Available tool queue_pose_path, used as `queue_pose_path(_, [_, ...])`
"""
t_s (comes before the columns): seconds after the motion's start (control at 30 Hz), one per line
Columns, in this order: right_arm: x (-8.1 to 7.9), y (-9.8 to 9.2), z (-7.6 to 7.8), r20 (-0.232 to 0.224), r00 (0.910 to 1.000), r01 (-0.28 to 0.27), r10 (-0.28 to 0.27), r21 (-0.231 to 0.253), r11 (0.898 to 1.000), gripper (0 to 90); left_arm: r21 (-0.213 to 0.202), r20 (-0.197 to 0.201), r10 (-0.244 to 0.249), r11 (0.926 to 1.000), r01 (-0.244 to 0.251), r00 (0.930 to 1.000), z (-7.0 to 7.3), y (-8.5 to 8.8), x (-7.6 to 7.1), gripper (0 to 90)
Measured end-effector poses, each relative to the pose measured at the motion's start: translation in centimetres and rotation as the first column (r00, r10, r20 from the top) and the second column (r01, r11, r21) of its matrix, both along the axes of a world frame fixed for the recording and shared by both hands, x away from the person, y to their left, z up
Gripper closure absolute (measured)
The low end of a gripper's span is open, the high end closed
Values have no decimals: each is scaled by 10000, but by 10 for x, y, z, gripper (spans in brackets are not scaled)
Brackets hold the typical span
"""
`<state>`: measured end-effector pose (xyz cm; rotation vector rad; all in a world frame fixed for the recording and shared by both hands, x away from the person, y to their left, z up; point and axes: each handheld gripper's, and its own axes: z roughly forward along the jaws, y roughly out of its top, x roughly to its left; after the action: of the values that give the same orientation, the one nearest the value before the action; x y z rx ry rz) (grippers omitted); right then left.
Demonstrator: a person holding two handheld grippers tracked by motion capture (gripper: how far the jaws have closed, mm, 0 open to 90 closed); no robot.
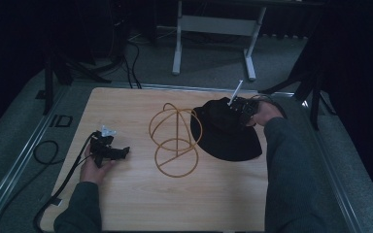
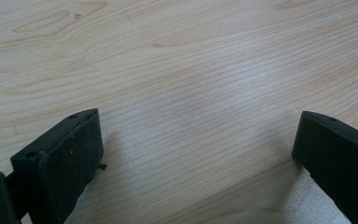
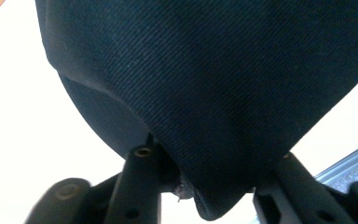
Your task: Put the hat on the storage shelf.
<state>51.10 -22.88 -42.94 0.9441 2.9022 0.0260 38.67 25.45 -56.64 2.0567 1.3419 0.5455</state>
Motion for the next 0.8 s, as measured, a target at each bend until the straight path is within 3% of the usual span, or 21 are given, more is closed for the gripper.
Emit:
queue_pose_path(0.13, [0,1,0,-166,9998,-133,132,-32,9999,806,-1,-1,1,10000,-1,10000,0,0,0,20])
queue_pose_path(0.33, [-2,2,1,-329,9994,-111,110,-23,9999,828,-2,-1,1,10000,-1,10000,0,0,0,20])
queue_pose_path(0.8, [-12,-5,14,83,9998,-164,162,322,9993,844,1,-4,0,10000,0,10000,0,0,0,20])
